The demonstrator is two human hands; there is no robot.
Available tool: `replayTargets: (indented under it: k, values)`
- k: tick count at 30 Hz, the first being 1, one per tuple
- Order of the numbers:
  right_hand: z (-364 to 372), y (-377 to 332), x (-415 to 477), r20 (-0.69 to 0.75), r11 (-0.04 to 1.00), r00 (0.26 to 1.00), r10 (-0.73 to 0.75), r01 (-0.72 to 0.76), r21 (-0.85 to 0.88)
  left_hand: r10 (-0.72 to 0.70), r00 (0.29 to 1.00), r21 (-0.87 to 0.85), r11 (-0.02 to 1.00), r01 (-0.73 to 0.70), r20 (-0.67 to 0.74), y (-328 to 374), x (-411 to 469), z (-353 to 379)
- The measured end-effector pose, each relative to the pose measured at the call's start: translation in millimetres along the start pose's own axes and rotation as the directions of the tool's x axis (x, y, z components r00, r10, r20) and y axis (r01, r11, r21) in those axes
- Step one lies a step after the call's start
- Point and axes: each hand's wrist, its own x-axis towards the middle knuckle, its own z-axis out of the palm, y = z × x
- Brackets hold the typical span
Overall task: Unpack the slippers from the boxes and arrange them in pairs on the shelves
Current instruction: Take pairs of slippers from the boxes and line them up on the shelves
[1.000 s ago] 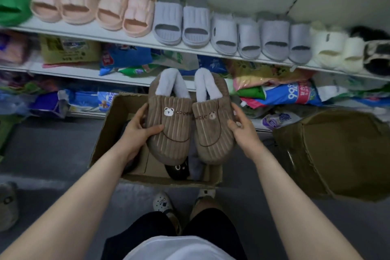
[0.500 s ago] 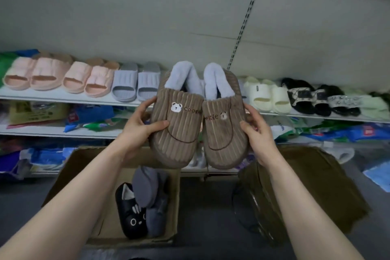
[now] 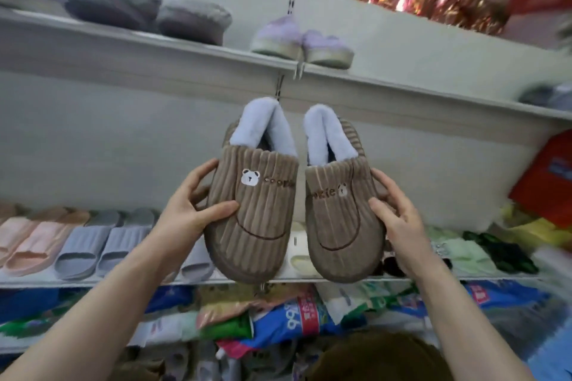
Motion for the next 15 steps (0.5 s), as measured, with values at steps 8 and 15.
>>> replayTargets:
  k: [8,15]
  values:
    - [-86,-70,67,-0.249,0.991,0.961,-0.123,0.131,0.017,0.17,0.98,-0.068,0.984,-0.164,0.1,87,80,75]
    - [-182,-110,177,-0.32,0.999,0.947,-0.033,0.044,0.027,0.23,0.967,-0.016,0.973,-0.23,0.112,136,146,160]
